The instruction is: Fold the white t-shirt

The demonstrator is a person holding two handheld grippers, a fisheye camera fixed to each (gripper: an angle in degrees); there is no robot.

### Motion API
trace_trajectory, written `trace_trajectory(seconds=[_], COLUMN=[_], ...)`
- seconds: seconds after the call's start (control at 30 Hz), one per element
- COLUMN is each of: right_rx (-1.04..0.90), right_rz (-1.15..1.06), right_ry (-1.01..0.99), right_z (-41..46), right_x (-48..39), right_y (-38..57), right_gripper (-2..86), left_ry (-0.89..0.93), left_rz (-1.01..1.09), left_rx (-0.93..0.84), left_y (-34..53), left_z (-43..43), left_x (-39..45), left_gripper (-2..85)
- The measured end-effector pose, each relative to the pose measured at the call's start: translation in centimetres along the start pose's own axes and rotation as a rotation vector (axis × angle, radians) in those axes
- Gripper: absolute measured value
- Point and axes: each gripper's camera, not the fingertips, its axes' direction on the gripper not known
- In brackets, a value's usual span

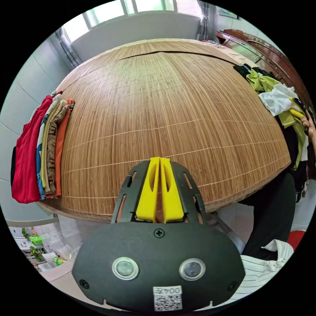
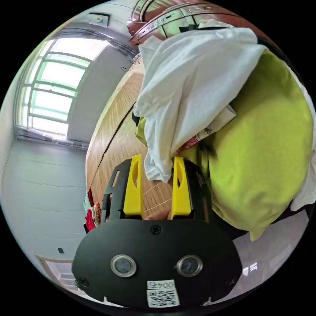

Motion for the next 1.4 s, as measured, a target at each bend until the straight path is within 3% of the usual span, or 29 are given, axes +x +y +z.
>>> trace_trajectory(seconds=[0.07, 0.13, 0.2, 0.3, 0.53, 0.67, 0.8, 0.93, 1.03, 1.27, 1.4], right_rx=[-0.056, -0.034, 0.069, 0.183, 0.391, 0.589, 0.522, 0.401, 0.268, -0.170, -0.330], right_rz=[0.072, 0.028, -0.124, -0.317, -0.561, -0.777, -0.934, -0.972, -0.900, -0.391, -0.220], right_ry=[0.054, -0.019, -0.142, -0.123, -0.274, -0.353, -0.435, -0.511, -0.559, -0.521, -0.531], right_z=[0.9, -0.1, -4.2, -10.9, -25.7, -33.7, -36.1, -31.9, -24.0, 0.0, 4.6], right_x=[0.6, 0.0, -3.7, -10.5, -22.8, -30.9, -37.1, -37.3, -33.2, -15.3, -8.2], right_y=[-1.3, -1.6, -1.3, -1.1, 1.5, 6.6, 11.0, 15.6, 19.6, 25.4, 27.8], right_gripper=[4.6, 3.5, 2.7, 2.3, 1.8, 1.5, 1.9, 2.5, 3.0, 3.5, 3.4], left_ry=[0.001, 0.000, 0.010, 0.071, 0.221, 0.278, 0.348, 0.503, 0.598, 0.750, 0.794], left_rz=[0.003, 0.003, -0.004, -0.055, -0.147, -0.208, -0.257, -0.361, -0.423, -0.466, -0.399], left_rx=[0.001, 0.007, 0.017, 0.041, 0.052, 0.182, 0.278, 0.364, 0.414, 0.391, 0.327], left_y=[0.8, 1.5, 2.2, 3.7, 7.2, 11.6, 15.8, 21.2, 24.2, 26.5, 25.4], left_z=[0.3, 0.5, 0.8, 1.3, 1.7, -1.1, -4.1, -6.1, -6.7, -4.9, -3.0], left_x=[-1.5, -2.6, -4.0, -7.3, -15.0, -20.0, -25.3, -31.8, -35.7, -40.3, -39.5], left_gripper=[0.1, 0.1, 0.1, 0.2, 0.2, 0.2, 0.3, 0.3, 0.3, 0.9, 2.7])
